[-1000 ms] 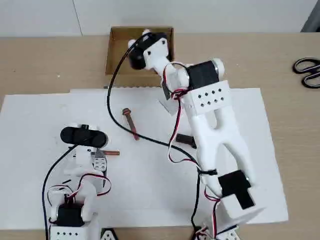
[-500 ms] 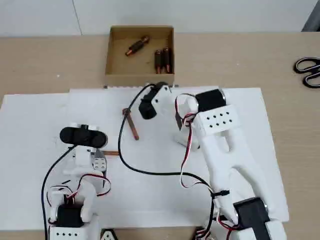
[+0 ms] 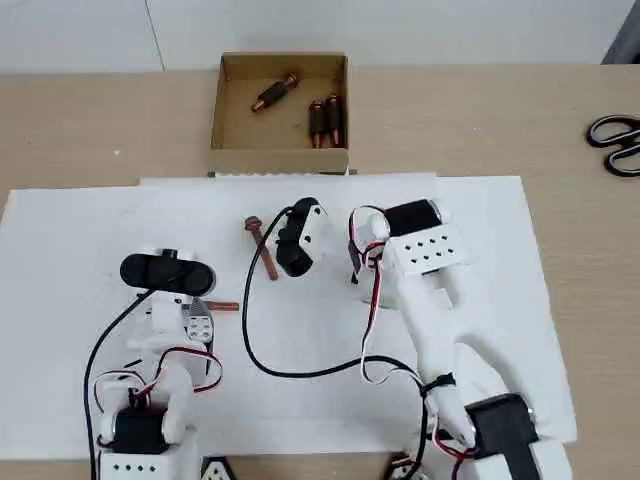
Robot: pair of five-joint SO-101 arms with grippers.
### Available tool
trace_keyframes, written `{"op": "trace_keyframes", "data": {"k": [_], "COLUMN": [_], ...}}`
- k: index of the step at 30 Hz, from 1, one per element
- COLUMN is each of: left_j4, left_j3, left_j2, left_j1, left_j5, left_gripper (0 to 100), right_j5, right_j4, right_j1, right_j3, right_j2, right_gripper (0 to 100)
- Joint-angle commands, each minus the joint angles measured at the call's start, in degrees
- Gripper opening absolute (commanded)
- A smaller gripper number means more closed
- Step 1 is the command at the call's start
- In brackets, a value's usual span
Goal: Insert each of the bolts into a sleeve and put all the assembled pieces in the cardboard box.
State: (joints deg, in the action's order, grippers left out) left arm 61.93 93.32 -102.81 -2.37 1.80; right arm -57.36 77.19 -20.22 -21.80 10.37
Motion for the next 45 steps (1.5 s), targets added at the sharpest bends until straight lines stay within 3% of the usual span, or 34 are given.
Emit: {"op": "trace_keyframes", "data": {"k": [1, 19, 26, 30, 35, 45], "left_j4": [-1.41, -1.41, -1.41, -1.41, -1.41, -1.41], "left_j3": [-0.22, -0.22, -0.22, -0.22, -0.22, -0.22], "left_j2": [-0.44, -0.44, -0.44, -0.44, -0.44, -0.44], "left_j1": [-0.44, -0.44, -0.44, -0.44, -0.44, -0.35], "left_j5": [0.0, 0.0, 0.0, 0.0, 0.0, 0.18], "left_gripper": [1, 1, 1, 1, 1, 1], "right_j5": [-1.67, -3.96, -3.6, -3.43, 2.2, 19.87], "right_j4": [-1.8, -6.99, -8.57, -8.57, -6.55, 11.21], "right_j1": [0.57, 2.15, 1.89, 1.89, 1.01, -0.84], "right_j3": [0.53, 6.86, 6.77, 7.12, 11.43, 27.34], "right_j2": [-0.84, -18.42, -21.76, -21.32, -16.84, -9.89], "right_gripper": [18.0, 17.9, 1.2, 1.1, 1.0, 0.3]}}
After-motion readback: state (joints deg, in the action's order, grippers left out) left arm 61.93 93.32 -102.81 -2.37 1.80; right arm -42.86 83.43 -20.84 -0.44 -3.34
